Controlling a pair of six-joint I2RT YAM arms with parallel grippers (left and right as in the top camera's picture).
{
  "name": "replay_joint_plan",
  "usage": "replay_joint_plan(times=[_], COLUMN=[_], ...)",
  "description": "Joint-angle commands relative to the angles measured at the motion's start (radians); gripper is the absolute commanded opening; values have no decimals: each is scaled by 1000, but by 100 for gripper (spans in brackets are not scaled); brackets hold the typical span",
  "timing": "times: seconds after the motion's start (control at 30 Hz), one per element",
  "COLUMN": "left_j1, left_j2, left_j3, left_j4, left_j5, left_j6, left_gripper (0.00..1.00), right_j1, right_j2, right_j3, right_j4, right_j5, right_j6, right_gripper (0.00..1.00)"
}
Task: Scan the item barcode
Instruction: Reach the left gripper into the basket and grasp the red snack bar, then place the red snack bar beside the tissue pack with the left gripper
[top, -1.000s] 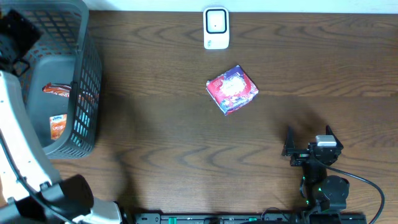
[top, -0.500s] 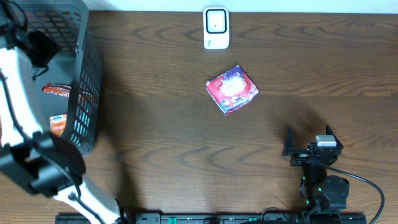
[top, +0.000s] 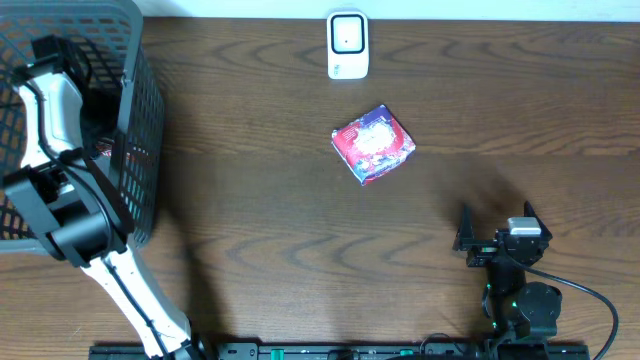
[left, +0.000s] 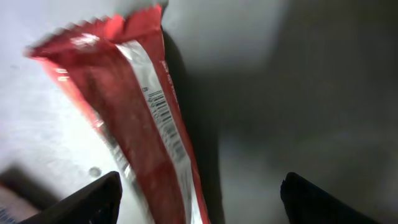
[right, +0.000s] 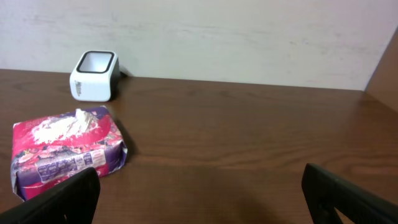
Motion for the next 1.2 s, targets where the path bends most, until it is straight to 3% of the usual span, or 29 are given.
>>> replay_joint_plan(times=[0.0,0.07,0.17,0.2,0.43,0.67,0.93,1.17], left_j1=[-2,-2,-2,-2,5,0,-11,-237], left_j2=[46,60,65,65,-37,-333,-679,-820], left_j3=[-4,-4,-4,-4,37,61,61,61], left_j4=[-3,-1,5,5,-15,50,118,117], left_j5=[-3,-12,-69,-92,-111,-88,133,208], left_j6=[-25,-24,-23,-23,-24,-24,-24,8], left_gripper=[79,62,13,8,7,7,7,7], right_j1=[-8,-8,-8,-8,-8,-8,-8,-8], right_j2=[-5,-5,-5,-5,-5,-5,-5,-5], right_j3=[-1,-1,-1,-1,-1,-1,-1,-1], right_j4=[-4,-4,-4,-4,-4,-4,-4,-4], right_j5=[-1,-2,-1,-1,-1,-2,-2,-1], right_j6=[-11,-11,-11,-11,-11,-11,-11,-11], right_gripper=[99,99,99,99,99,99,99,99])
